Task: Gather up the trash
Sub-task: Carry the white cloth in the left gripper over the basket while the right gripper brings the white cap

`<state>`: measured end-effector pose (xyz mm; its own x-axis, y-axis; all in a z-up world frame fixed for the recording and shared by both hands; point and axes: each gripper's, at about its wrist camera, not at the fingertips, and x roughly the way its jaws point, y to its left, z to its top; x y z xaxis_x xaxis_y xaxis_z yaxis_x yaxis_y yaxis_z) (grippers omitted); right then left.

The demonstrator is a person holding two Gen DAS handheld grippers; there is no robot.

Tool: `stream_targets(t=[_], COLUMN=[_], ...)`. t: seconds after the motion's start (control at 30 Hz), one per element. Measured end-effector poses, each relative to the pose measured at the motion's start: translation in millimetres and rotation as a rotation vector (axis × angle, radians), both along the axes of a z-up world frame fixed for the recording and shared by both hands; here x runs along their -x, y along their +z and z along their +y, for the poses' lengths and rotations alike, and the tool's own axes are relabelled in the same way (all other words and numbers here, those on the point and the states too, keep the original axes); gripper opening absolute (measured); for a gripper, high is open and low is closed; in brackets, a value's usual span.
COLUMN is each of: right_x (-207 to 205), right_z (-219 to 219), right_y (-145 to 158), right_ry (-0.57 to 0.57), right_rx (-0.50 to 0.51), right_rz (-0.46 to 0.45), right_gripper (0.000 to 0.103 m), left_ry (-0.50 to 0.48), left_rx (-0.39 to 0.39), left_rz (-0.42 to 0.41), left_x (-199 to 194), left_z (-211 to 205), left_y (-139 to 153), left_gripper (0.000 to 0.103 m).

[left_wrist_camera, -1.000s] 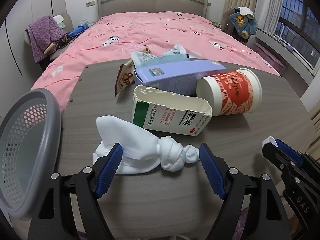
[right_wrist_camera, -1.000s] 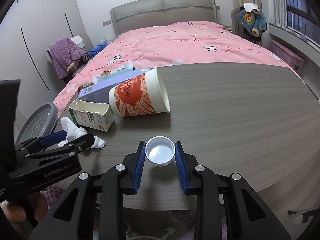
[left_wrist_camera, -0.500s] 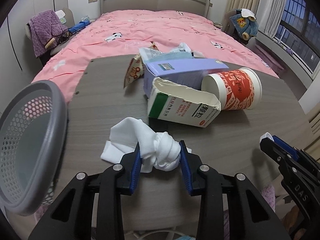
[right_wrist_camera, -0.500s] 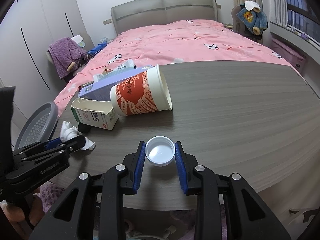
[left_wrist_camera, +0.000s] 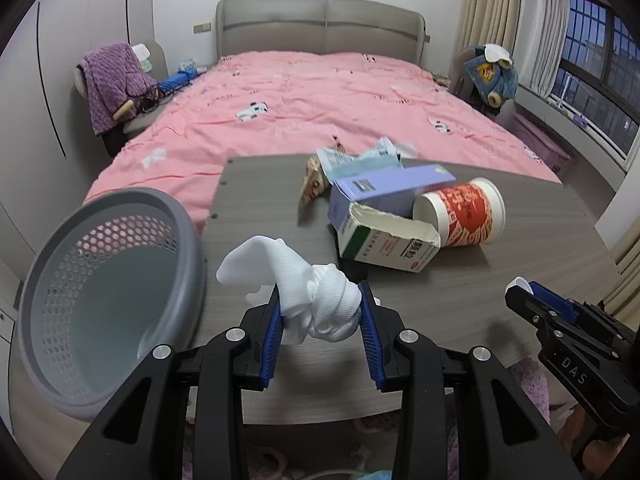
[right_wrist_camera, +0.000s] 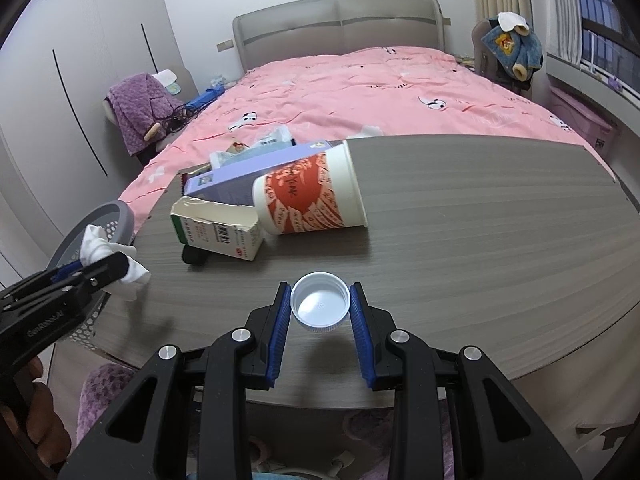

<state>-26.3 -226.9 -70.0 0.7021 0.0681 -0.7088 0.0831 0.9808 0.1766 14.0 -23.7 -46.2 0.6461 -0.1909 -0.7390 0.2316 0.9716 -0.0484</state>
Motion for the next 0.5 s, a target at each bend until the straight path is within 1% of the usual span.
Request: stream_targets(t=[0.3, 0.5], right_x=[5, 3], right_z=[23, 49], right_y=[18, 28], right_ry=[0.035, 0.083], right_rx=[0.006, 0.015], right_rz=[-0.036, -0.053], right_gripper=[0.03, 0.03], left_ry=[0.031, 0.061], left_rx=[0.021, 0.022], left_rz=[-0.047, -0.077], left_x=[11, 20], left_z=[27, 48], left_y=[19, 28], left_gripper=[0.034, 0.034])
